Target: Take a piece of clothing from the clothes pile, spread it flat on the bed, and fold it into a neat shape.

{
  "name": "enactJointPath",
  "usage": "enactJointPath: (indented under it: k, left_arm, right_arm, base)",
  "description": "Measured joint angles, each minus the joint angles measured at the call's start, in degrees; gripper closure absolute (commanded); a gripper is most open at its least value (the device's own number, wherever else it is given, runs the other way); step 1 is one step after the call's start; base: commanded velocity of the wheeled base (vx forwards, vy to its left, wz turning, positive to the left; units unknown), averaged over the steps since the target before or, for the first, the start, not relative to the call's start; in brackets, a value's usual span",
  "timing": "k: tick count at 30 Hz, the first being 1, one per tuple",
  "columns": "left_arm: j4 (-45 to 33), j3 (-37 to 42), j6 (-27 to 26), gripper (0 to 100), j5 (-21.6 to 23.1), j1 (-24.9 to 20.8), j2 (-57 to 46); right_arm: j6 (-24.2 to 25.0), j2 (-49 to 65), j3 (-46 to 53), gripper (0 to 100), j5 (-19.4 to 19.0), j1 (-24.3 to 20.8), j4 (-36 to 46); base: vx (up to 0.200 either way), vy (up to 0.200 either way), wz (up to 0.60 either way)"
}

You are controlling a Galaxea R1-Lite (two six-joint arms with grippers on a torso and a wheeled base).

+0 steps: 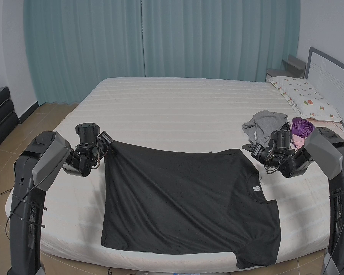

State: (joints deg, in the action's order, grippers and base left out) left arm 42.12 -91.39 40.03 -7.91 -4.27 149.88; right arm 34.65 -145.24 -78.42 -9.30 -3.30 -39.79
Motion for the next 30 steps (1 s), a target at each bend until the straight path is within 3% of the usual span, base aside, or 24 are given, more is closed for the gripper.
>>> enactJointPath:
  k: [23, 24, 30]
  left_arm:
    - [-1.5, 0.5, -0.4, 100, -0.2, -0.5, -1.2]
    - [-1.5, 0.6, -0.4, 100, -0.2, -0.5, -1.2]
    - [-1.5, 1.2, -0.4, 100, -0.2, -0.3, -1.1]
  right_arm:
    - [-2.8, -13.3, -19.5, 0, 0.9, -0.1, 5.5]
    - [-3.0, -13.6, -19.9, 100, 0.9, -0.2, 5.9]
    - [-3.1, -15.5, -21.7, 100, 0.9, -0.8, 6.0]
  base:
    - [0.0, 0.0, 0.0]
    - [0.0, 0.0, 0.0]
    - [0.0, 0.0, 0.0]
